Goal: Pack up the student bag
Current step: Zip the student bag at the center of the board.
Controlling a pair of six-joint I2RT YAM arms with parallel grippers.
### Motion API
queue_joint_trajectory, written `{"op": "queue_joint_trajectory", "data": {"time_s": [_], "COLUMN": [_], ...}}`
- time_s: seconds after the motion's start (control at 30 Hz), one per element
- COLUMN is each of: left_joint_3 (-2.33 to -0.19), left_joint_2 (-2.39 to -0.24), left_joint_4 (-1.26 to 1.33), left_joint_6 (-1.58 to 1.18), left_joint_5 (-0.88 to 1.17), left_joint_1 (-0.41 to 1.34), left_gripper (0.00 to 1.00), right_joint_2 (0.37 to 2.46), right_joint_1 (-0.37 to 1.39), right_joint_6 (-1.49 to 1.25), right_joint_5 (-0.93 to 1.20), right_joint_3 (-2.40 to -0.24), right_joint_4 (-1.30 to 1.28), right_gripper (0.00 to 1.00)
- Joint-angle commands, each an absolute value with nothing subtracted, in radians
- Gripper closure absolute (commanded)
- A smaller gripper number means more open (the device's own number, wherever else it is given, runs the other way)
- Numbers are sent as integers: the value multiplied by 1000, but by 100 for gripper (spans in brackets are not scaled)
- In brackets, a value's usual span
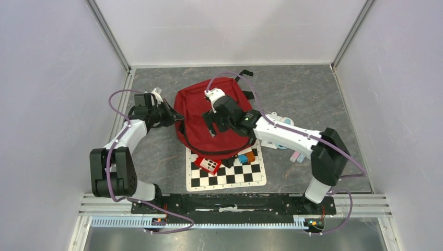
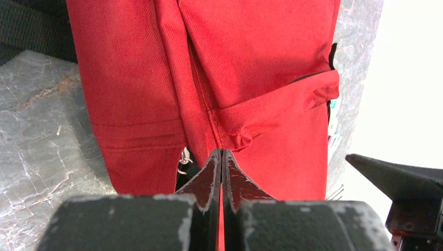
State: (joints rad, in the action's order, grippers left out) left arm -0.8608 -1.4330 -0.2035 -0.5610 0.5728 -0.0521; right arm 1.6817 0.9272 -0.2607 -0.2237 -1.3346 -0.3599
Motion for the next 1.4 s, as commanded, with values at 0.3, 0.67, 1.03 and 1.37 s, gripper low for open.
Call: {"op": "queue_joint_trajectory", "data": {"time_s": [0.3, 0.67, 1.03, 1.37], "left_joint_3": [-809, -801, -770, -648], "left_joint_2": [-1336, -1320, -1293, -1123], "left_joint_4": [-215, -209, -187, -164], "left_joint_6": [-532, -535, -555, -590], "left_joint_5": [598, 601, 631, 632], "left_joint_1": [-58, -63, -58, -21], "left_gripper": [98, 98, 98, 98], "right_joint_2": [1968, 2202, 2252, 2256], "right_joint_1": [983, 983, 983, 971], "right_joint_6": [-245, -118, -134, -165], "right_joint_5": [-229, -323, -337, -327], "right_joint_3": [-1613, -1779, -1831, -1847], "right_joint_4": [-132, -90, -56, -55], "right_gripper": [19, 44, 100, 100]}}
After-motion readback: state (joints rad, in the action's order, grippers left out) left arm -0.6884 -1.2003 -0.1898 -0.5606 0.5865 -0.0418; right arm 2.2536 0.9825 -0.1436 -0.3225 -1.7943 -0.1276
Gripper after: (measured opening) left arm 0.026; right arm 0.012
